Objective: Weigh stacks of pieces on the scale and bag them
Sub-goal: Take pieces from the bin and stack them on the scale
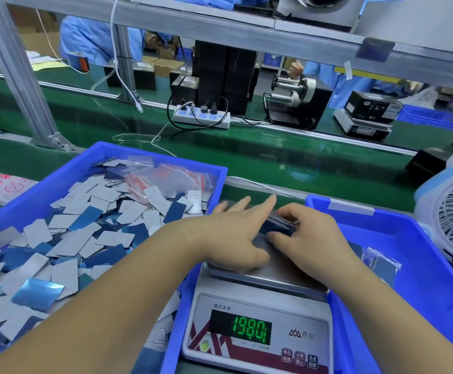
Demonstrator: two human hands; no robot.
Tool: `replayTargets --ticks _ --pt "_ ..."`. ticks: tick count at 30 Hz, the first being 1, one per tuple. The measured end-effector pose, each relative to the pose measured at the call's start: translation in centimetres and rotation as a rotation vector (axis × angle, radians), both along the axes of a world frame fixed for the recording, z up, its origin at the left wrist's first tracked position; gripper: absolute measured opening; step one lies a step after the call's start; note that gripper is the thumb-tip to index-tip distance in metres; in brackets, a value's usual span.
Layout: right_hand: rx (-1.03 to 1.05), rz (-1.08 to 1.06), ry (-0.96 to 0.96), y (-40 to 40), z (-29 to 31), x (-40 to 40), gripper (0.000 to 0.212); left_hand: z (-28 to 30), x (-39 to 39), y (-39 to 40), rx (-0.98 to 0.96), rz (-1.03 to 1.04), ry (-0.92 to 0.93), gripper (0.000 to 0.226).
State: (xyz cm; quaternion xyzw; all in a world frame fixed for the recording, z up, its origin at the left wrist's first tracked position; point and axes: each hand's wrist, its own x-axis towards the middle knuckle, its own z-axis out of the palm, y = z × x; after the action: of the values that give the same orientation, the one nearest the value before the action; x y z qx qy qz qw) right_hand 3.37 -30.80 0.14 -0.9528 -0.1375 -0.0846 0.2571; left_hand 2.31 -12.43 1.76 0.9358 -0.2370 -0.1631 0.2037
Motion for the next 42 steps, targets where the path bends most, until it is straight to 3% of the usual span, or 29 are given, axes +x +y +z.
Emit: replayTargets --ticks 4,6,10,13,15,17,22,25,27,36,42 --pt "-0.047 0.038 -0.022 0.3 -0.3 0.1 0.03 -0.8 -0.1 -1.1 0.154 -0.013 -0.039 0.097" --pt "-0.036 0.029 -0.041 0.1 -0.3 0.2 0.027 -0.8 -0.1 -1.2 0.123 -0.012 -0.032 0.097" --pt "-0.006 0.118 -0.271 -0.2 -0.1 -0.3 0.027 0.4 0.6 0.2 -0.246 0.13 0.007 0.09" --pt "0.076 0.286 -0.541 -0.4 0.4 -0.9 0.028 1.0 1.4 1.7 -0.536 0.269 -0.106 0.06" --pt "0.112 0.357 -0.637 -0.4 0.6 -1.0 0.028 1.0 1.8 2.3 -0.614 0.312 -0.177 0.041" --pt "0.104 0.375 -0.669 -0.4 0.6 -1.1 0.029 1.0 1.8 2.6 -0.666 0.337 -0.169 0.038" --pt "0.115 0.34 -0.447 -0.7 0.4 -0.8 0.031 0.9 1.7 2.6 -0.665 0.228 -0.116 0.026" --pt "0.057 0.291 -0.255 -0.7 0.1 -0.7 0.038 0.6 1.6 2.4 -0.546 0.173 -0.088 0.038" --pt "0.031 0.258 -0.18 -0.6 -0.1 -0.5 0.039 0.2 1.8 2.1 -0.442 0.161 -0.112 0.017" --pt "-0.028 0.224 -0.097 -0.4 0.0 -0.5 0.035 -0.2 1.8 1.4 -0.454 0.226 -0.096 0.01" --pt "-0.073 0.189 -0.075 -0.2 0.3 -0.6 0.043 0.0 1.8 1.3 -0.552 0.278 -0.058 0.013"
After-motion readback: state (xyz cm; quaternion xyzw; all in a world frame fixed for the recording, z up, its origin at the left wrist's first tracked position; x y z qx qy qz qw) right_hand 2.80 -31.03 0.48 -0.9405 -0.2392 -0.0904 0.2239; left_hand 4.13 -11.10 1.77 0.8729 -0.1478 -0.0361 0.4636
